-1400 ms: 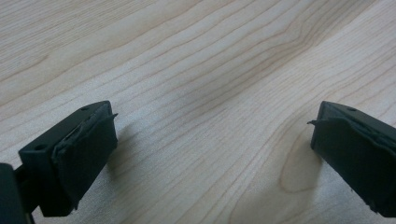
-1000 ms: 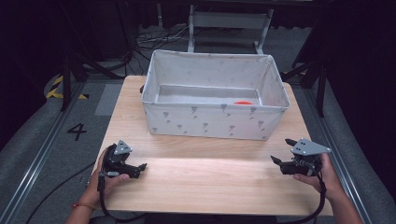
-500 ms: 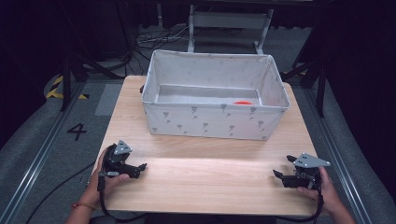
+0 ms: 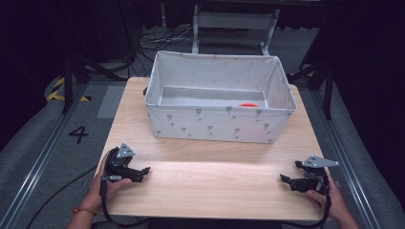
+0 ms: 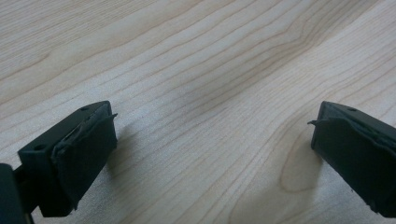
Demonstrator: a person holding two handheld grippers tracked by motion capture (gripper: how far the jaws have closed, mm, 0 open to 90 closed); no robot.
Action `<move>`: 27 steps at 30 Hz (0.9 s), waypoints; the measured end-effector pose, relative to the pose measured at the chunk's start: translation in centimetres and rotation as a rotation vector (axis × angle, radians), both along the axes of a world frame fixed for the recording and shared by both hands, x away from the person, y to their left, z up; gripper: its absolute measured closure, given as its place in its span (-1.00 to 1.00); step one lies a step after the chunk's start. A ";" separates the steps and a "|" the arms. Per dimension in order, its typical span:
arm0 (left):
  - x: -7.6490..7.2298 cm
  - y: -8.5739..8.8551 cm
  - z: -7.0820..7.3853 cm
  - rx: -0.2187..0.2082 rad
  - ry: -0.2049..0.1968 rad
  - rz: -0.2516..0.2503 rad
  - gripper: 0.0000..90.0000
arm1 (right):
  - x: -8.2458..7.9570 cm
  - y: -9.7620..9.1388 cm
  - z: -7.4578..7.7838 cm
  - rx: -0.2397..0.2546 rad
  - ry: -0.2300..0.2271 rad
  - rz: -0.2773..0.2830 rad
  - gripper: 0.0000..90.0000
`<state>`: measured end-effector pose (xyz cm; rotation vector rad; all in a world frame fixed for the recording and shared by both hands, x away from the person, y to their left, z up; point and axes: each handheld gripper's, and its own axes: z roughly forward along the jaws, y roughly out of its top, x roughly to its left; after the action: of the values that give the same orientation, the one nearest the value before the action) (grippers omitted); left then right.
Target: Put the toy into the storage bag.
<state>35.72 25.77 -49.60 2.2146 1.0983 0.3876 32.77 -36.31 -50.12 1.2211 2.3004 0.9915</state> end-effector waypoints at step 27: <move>-0.1 -0.2 0.0 0.001 0.000 0.025 -0.99 | 0.1 0.0 -0.1 -0.018 0.023 -0.067 -0.99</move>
<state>35.66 25.58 -49.60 2.2037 1.1272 0.3987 32.90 -36.32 -50.23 1.2992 2.2653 0.9360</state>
